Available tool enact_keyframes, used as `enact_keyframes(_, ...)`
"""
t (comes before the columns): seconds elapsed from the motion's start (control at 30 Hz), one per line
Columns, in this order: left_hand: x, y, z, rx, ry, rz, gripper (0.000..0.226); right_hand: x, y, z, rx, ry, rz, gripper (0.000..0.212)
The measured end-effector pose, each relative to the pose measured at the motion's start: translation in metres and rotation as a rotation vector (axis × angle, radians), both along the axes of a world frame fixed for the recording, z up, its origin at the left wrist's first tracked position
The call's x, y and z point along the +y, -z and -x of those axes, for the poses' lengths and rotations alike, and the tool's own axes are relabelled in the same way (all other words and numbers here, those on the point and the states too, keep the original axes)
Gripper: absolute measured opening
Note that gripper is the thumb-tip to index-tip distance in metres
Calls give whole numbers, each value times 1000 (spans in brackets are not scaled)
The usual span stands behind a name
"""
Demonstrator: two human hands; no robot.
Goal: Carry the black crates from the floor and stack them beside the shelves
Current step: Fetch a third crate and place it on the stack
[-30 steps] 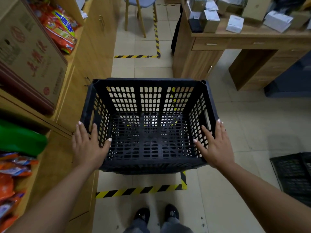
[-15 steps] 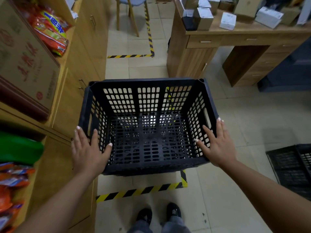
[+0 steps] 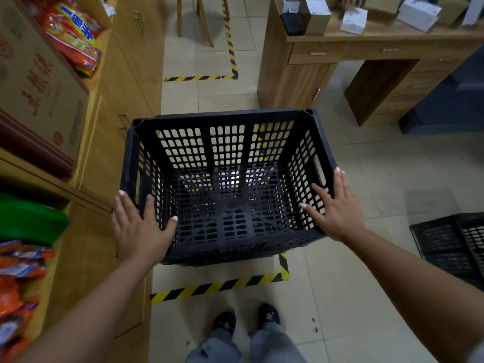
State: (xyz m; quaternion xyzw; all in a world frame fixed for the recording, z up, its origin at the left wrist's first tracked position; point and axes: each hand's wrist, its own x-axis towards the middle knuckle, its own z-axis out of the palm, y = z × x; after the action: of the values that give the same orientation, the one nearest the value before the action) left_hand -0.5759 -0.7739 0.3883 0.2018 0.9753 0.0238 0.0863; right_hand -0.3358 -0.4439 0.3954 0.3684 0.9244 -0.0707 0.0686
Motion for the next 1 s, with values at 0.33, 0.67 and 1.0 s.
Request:
enact_keyframes(0.33,-6,0,15,17,27,-21,77,-18,3,2,71,58,-15,87)
enact_keyframes(0.67,-8,-4,10,-9,29,-15,81,-18,0,-3,22,34,32,91)
enact_keyframes(1.0,-4,0,13,23,18,-35,84,-15,1,3,46,60,17,85)
